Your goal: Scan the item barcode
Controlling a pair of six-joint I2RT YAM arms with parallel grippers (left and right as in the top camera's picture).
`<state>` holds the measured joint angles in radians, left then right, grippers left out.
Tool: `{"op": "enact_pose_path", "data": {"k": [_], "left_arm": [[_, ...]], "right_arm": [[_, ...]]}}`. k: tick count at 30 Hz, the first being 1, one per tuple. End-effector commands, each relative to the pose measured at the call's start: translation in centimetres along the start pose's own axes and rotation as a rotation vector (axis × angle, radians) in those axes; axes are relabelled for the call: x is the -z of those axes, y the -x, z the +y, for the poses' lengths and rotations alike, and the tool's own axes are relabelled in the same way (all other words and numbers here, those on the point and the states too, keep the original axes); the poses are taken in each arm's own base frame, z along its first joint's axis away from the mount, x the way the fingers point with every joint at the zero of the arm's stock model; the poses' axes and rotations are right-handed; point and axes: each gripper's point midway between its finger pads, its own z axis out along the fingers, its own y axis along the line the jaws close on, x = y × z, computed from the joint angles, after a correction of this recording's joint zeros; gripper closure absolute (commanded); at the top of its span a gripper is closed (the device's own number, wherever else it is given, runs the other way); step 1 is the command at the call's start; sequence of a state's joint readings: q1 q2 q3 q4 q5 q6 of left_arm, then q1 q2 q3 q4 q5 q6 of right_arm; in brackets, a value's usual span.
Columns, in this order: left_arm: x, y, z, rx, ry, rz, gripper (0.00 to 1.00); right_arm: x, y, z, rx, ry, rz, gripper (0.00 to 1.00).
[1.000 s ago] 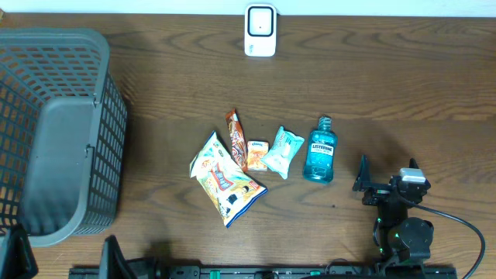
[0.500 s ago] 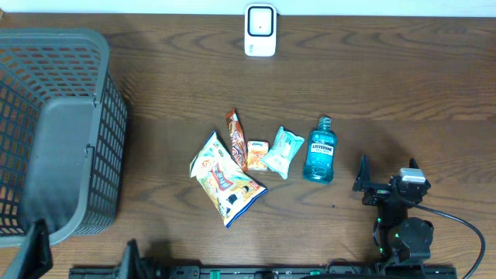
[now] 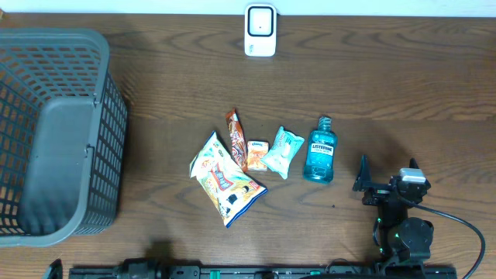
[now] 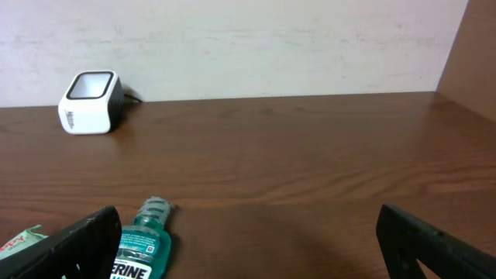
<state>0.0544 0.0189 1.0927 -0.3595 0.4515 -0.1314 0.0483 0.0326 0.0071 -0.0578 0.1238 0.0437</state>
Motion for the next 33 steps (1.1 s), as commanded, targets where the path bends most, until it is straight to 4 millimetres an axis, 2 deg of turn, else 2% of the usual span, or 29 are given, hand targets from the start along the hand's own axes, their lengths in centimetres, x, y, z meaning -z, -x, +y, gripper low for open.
{"op": "enact_pose_path", "data": {"k": [1,7,12,14,16,17,20,26,29,33], "left_arm": [[0.1,-1.1,0.0,0.028,-0.023,0.019,0.02],[0.0,-1.7,0.1,0.041,-0.035,0.033,0.02],[0.0,-0.4,0.4,0.024,-0.027,-0.020,0.02],[0.1,0.7,1.9,0.015,0.065,-0.071,0.02],[0.5,1.4,4.4,0.018,0.214,-0.107,0.02],[0.8,1.6,5.6,0.020,0.284,-0.121,0.02],[1.9,1.9,8.4,0.027,0.457,-0.151,0.02],[2.7,2.0,9.8,0.029,0.550,-0.163,0.02],[3.0,0.9,10.6,0.033,0.601,-0.118,0.02],[3.0,-1.3,11.0,0.037,0.615,-0.036,0.02]], "right_arm": [[0.0,-0.2,0.4,0.008,0.019,0.006,0.01],[0.2,-0.5,2.8,-0.003,0.160,0.023,0.01],[0.4,-0.1,3.6,-0.197,0.206,0.027,0.01],[0.8,0.4,5.3,-0.303,0.312,0.033,0.01],[1.8,1.4,7.5,-0.320,0.455,0.020,0.01],[2.0,1.7,8.0,-0.325,0.485,0.017,0.01],[2.3,2.3,8.1,-0.351,0.490,0.027,0.01],[2.6,4.5,7.6,-0.357,0.449,0.069,0.01],[2.3,5.1,7.6,-0.366,0.426,0.157,0.01],[1.6,4.9,8.3,-0.384,0.420,0.335,0.01]]}}
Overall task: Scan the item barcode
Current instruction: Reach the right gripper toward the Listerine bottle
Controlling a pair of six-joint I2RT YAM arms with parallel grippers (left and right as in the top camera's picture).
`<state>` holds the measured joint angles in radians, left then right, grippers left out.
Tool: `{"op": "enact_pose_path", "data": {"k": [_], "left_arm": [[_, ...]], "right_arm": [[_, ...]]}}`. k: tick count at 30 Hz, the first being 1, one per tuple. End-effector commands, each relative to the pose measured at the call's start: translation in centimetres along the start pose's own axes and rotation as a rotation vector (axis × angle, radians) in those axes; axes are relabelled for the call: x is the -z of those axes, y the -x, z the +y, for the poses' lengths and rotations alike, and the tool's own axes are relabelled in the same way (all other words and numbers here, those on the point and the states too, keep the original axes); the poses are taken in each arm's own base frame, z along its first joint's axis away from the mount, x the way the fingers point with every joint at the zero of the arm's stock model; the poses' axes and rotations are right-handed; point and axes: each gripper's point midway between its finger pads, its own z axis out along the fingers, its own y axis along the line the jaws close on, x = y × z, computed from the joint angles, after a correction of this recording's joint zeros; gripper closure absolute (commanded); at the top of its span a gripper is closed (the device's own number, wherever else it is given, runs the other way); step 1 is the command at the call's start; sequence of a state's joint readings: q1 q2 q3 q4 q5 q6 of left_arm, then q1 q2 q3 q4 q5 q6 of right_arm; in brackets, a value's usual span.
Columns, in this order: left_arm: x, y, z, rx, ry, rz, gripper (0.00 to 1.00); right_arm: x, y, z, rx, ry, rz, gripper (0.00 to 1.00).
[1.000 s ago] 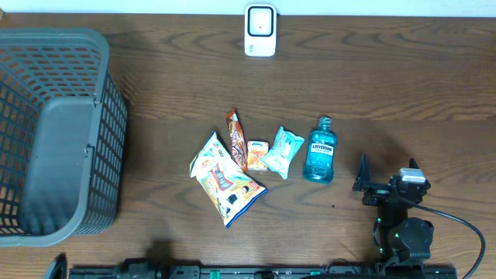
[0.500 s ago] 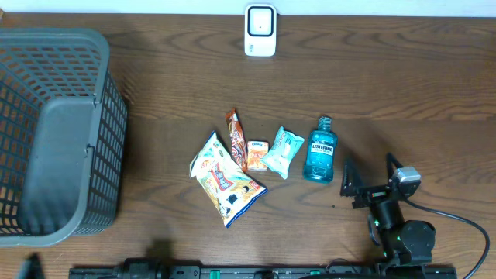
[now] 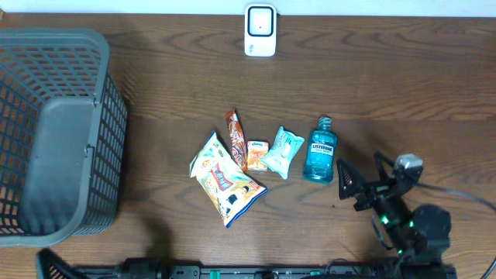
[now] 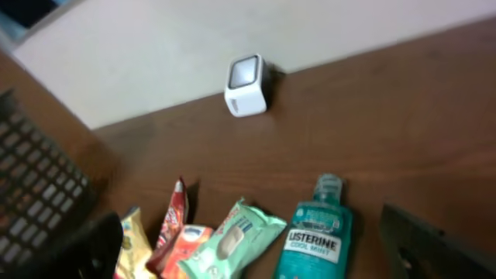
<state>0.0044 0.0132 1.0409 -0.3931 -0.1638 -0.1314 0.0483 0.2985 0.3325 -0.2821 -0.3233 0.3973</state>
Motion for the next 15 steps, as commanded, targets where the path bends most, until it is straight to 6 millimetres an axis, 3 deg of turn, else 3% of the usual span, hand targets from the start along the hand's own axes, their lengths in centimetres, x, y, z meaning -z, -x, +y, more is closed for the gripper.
{"op": "enact_pose_path", "data": {"k": [1,5,9,15], "left_arm": [[0.0,-0.5,0.8,0.003,0.038,0.009,0.02],[-0.5,-2.7,1.1,0.023,0.050,0.068,0.02],[-1.1,-6.0,1.5,0.169,0.078,0.143,0.02],[-2.7,-11.9,2.3,0.213,0.111,0.234,0.02]], "right_arm": [[-0.7,0.4,0.9,-0.051,0.002,0.121,0.01],[-1.6,-0.4,1.4,-0.130,-0.013,0.321,0.01],[-2.9,-1.5,3.5,-0.188,0.127,0.437,0.01],[-4.9,-3.0,2.3,-0.268,0.090,0.510,0.01]]}}
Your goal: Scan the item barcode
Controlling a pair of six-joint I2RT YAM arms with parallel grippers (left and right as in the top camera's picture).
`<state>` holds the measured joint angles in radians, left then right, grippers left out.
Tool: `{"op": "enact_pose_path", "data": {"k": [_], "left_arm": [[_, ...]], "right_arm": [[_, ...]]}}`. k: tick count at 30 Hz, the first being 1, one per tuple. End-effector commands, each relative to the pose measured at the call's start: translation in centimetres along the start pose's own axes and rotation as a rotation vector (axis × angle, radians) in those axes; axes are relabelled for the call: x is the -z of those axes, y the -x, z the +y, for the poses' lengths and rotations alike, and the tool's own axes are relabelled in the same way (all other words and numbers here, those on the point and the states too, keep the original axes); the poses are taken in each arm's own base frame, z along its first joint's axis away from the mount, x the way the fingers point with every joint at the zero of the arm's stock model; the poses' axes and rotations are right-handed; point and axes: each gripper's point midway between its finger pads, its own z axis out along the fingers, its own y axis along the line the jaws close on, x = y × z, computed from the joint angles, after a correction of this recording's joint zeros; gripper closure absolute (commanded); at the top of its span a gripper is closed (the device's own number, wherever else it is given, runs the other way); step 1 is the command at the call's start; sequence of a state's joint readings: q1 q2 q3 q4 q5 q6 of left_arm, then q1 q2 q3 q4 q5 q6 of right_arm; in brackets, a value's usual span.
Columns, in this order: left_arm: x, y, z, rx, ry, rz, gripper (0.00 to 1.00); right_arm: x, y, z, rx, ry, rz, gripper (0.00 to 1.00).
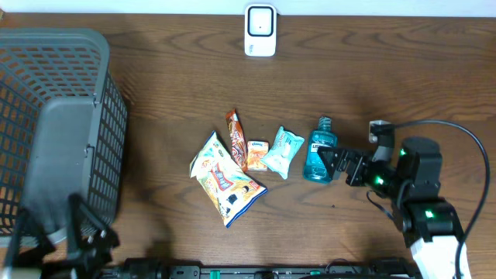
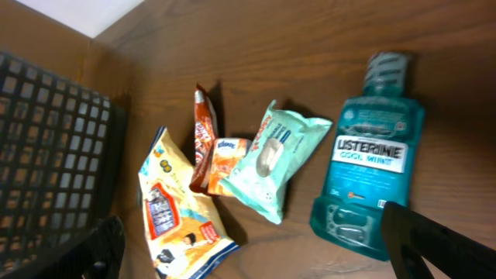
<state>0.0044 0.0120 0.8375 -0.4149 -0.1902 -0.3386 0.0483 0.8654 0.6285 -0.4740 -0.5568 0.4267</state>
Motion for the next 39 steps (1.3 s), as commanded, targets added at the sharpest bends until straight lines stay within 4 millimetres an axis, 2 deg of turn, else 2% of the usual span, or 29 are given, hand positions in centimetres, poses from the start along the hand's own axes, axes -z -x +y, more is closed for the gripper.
{"op": "enact_pose_path", "data": {"k": [1,4,8,14,18,20,23,29,35,39], "left_arm": [[-1.4,-3.2,1.0,0.055,0.024,0.047,0.03],[-2.6,-5.6,1.7,0.049,0.033,0.069,0.03],[-3.5,-7.6,1.6,0.049,0.000,0.089,0.02],[-3.8,-10.6,1.0,0.044,-0.066,0.175,0.02],[-3.9,-11.6,1.1,0.040,-0.071,0.200,0.02],[-4.0,-12.1,1.3,0.036,-0.067,0.210,0.02],[-4.1,-13.1,1.7,0.032,-0.058,0.230,0.02],[-4.2,-15.0,2.4,0.024,-0.040,0.268,0.03],[-4.2,-16.0,2.9,0.020,-0.029,0.291,0.02],[-4.2,-16.4,3.1,0.018,-0.022,0.305,0.02]], "right_arm": [[-1.0,-0.2,0.6,-0.027,0.036,0.054,0.01],[-2.0,-1.0,-1.0,-0.033,-0.075,0.093,0.01],[-2.3,-1.2,-2.9,-0.031,-0.297,0.106,0.02],[-2.7,0.7,-3.6,0.035,-0.609,0.073,0.06],[-5.1,1.2,-3.6,0.072,-0.711,0.115,0.10],[-6.7,1.0,-4.1,0.075,-0.756,0.159,0.16],[-8.7,0.1,-5.4,0.051,-0.833,0.234,0.22],[-11.4,-2.5,-8.1,0.042,-0.906,0.358,0.22],[-12.6,-3.8,-9.6,0.048,-0.941,0.407,0.20],[-12.4,-5.4,-10.8,0.051,-0.987,0.474,0.21]]}}
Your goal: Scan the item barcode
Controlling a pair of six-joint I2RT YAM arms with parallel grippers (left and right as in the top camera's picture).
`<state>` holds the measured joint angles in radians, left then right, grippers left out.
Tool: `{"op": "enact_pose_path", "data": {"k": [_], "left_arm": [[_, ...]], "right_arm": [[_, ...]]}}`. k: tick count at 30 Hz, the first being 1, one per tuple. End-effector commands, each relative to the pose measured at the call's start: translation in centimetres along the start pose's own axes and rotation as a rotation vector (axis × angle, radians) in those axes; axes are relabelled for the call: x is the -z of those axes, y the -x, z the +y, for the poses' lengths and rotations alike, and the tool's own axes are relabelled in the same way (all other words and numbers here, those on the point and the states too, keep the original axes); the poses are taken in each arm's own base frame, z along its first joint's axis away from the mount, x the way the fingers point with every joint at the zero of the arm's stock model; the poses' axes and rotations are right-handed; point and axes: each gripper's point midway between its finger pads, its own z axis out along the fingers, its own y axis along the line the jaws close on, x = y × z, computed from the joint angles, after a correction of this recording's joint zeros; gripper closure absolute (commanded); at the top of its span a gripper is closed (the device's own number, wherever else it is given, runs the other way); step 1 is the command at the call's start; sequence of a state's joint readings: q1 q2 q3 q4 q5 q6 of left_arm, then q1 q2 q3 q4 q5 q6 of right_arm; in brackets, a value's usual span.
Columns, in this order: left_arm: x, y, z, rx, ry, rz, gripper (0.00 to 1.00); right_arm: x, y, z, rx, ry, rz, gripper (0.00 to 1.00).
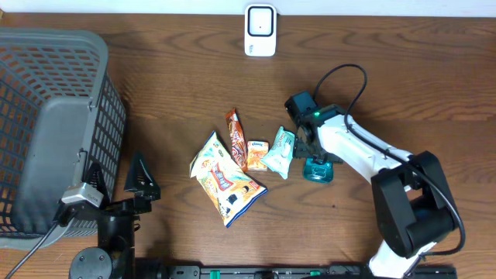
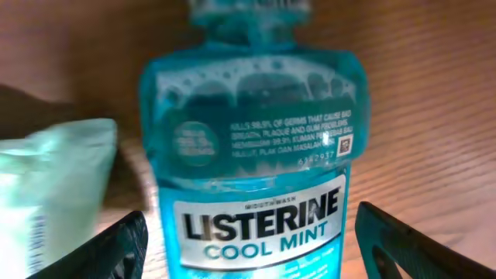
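A teal Listerine mouthwash bottle (image 2: 252, 155) lies flat on the wooden table, cap pointing to the far side. In the overhead view only its base (image 1: 319, 169) shows below the right arm. My right gripper (image 2: 249, 246) is open low over the bottle, one finger (image 2: 116, 248) on each side of the label, not closed on it. The white barcode scanner (image 1: 260, 31) stands at the far edge. My left gripper (image 1: 116, 178) is open near the front left, holding nothing.
A grey mesh basket (image 1: 54, 62) fills the left side. Left of the bottle lie a mint-green wipes pack (image 1: 282, 152), a small orange packet (image 1: 257, 155), a red stick packet (image 1: 235, 138) and a yellow chip bag (image 1: 225, 184). The right arm's cable loops above the bottle.
My right gripper was just right of the bottle and now sits down over it, fingers either side of the label. The left arm has risen from the front-left corner to beside the basket.
My right arm first rested at the front right, its camera facing the scanner. Then it was lifted and turned toward the items. Then it stood beside the bottle's right. Now it straddles the bottle, still open; the bottle has not moved.
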<state>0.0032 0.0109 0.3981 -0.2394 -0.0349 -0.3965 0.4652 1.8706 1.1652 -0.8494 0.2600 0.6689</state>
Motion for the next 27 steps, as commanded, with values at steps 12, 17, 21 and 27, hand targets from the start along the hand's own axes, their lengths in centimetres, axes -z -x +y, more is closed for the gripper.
{"op": "enact_pose_path", "data": {"k": [12,17,21,27], "left_arm": [[0.4,-1.1,-3.4,-0.287,-0.205,0.036,0.02],[1.0,-2.0,-5.5,-0.340,-0.341,0.067,0.02],[0.7,-4.2,-4.4,-0.331,-0.311,0.165,0.02],[0.3,-6.7,-3.2,-0.321,-0.276,0.278,0.02]], "right_arm": [[-3.6,-2.8,0.0,0.049,-0.075,0.149,0.41],[-3.6,-2.9,0.2,0.048,-0.067,0.153,0.48],[-3.5,-3.3,0.6,0.062,-0.039,0.176,0.60],[-3.5,-3.6,0.9,0.105,-0.016,0.196,0.67]]}}
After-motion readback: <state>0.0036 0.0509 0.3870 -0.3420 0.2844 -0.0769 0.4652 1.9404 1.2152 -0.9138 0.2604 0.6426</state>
